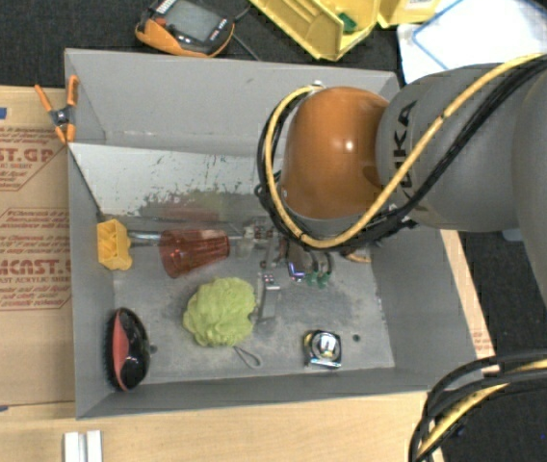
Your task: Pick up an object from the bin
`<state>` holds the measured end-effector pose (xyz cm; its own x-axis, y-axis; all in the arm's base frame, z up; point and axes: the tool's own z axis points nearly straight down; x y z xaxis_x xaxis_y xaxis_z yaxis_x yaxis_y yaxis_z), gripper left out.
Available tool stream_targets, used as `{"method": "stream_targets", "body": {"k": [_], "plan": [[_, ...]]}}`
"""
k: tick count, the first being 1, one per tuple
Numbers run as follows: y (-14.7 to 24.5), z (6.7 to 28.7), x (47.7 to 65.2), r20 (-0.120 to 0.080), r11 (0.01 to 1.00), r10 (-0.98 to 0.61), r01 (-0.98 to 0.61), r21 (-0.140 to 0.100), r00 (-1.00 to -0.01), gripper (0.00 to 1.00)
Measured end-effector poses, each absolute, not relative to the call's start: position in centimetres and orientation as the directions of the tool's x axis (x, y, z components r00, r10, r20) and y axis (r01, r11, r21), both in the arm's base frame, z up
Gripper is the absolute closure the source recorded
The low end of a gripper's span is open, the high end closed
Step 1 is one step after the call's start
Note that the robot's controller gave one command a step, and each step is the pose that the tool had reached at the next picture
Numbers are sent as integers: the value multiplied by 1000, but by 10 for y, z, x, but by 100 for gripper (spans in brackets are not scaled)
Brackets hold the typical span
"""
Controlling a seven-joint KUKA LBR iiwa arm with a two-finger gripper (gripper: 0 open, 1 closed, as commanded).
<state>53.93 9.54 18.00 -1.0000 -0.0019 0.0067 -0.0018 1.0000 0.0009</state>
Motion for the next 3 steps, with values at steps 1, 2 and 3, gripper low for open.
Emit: {"method": "stream_targets", "body": {"k": [1,2,3], "plan": [[95,185,541,-1,1000,-1,-1,2,-1000,0],[123,69,511,4,999,42,42,2,-999,0],[126,123,503,-11,1000,9,9,4,-1000,0]]}}
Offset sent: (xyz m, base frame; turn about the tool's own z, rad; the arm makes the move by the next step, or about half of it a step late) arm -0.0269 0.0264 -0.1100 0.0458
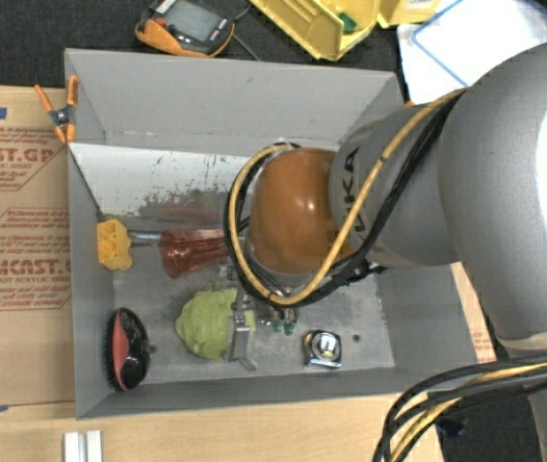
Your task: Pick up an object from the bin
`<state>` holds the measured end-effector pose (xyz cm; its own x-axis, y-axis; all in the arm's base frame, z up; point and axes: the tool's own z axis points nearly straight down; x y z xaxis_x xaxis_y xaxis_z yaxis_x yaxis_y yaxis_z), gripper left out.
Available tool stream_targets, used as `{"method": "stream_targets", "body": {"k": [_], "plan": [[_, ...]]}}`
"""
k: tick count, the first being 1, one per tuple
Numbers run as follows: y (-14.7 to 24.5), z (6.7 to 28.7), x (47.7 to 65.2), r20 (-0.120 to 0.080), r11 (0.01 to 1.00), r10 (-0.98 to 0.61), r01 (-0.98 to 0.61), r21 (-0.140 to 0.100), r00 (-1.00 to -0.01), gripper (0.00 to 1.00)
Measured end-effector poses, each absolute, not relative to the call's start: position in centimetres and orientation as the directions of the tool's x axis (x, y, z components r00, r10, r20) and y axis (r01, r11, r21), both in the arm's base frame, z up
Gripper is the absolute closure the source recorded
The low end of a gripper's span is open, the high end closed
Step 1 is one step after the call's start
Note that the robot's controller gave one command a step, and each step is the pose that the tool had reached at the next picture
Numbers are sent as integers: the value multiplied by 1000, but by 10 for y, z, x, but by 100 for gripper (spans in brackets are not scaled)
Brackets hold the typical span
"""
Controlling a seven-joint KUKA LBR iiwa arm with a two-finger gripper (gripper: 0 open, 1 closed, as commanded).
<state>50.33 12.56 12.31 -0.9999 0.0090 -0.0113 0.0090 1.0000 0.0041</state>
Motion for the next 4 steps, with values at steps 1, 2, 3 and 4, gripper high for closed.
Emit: {"method": "stream_targets", "body": {"k": [1,2,3,4], "plan": [[145,100,507,3,1000,-29,-29,2,-1000,0],[150,71,504,-13,997,-75,-75,3,-997,0],[159,71,491,-7,934,-356,-356,3,-934,100],[159,71,491,-7,935,-356,-356,3,-935,100]]}}
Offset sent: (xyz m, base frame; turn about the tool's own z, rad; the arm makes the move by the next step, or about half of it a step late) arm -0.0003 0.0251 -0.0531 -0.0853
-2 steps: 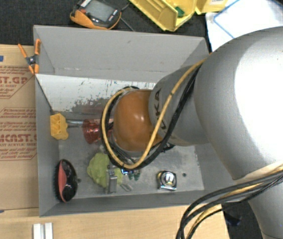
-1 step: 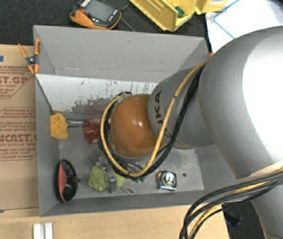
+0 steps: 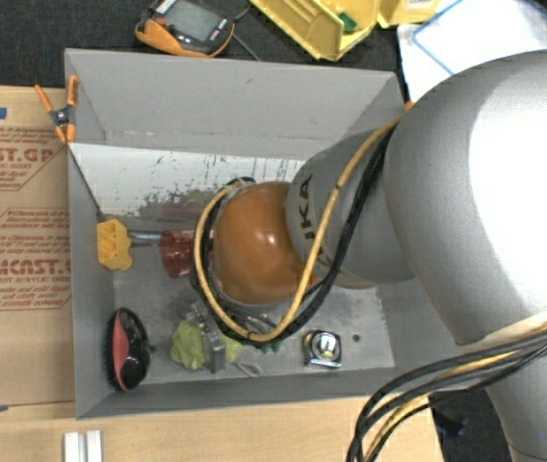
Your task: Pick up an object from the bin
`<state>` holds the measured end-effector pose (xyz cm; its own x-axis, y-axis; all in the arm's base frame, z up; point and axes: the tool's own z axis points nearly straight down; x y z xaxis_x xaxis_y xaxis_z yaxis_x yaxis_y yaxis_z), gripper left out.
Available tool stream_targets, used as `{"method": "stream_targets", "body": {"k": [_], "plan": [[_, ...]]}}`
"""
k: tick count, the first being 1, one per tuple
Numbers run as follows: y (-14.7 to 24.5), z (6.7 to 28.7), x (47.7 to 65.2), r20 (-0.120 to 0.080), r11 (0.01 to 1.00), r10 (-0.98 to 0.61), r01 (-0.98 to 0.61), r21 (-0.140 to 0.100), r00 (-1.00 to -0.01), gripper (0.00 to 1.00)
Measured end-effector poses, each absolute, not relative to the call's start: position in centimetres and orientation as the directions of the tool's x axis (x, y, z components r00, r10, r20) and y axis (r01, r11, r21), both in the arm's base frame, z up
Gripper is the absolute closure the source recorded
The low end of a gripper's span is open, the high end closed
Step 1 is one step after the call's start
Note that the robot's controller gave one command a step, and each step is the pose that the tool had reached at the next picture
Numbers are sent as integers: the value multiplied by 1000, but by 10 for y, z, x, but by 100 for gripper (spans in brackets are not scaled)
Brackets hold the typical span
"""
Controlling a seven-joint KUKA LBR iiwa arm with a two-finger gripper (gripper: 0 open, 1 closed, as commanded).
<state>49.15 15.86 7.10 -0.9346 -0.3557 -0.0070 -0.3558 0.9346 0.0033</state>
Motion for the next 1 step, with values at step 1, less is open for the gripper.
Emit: {"method": "stream_targets", "body": {"k": [1], "plan": [[159,84,490,-3,934,-356,-356,3,-934,100]]}}
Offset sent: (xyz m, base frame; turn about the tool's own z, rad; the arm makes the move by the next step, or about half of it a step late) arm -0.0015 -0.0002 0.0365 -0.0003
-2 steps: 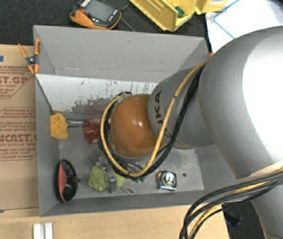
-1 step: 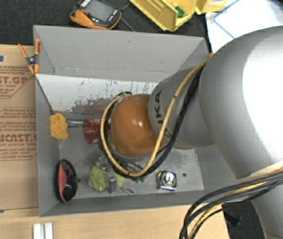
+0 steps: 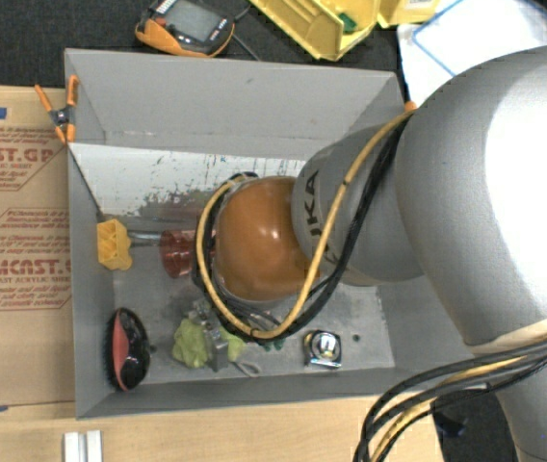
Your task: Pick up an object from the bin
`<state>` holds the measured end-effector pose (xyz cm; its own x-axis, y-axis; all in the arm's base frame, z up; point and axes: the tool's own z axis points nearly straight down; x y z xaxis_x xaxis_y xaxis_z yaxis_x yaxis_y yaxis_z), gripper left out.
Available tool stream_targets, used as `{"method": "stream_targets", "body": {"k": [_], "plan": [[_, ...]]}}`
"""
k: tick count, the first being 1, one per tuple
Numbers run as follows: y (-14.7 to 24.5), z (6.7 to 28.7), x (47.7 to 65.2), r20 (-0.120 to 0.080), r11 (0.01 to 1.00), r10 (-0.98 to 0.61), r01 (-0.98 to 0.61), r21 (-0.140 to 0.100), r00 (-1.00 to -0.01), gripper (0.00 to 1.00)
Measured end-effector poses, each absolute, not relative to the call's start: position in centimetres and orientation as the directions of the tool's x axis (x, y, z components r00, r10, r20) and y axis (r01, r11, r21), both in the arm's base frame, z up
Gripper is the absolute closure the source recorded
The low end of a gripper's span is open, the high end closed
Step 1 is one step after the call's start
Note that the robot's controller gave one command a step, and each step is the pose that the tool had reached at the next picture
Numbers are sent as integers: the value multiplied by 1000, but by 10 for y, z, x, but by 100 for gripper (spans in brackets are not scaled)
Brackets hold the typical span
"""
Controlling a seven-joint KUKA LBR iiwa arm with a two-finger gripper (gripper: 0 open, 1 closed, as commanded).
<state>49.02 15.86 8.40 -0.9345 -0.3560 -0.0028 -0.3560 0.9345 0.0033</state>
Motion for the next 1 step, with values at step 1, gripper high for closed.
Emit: {"method": "stream_targets", "body": {"k": [1], "plan": [[159,99,490,-3,934,-356,-356,3,-934,100]]}}
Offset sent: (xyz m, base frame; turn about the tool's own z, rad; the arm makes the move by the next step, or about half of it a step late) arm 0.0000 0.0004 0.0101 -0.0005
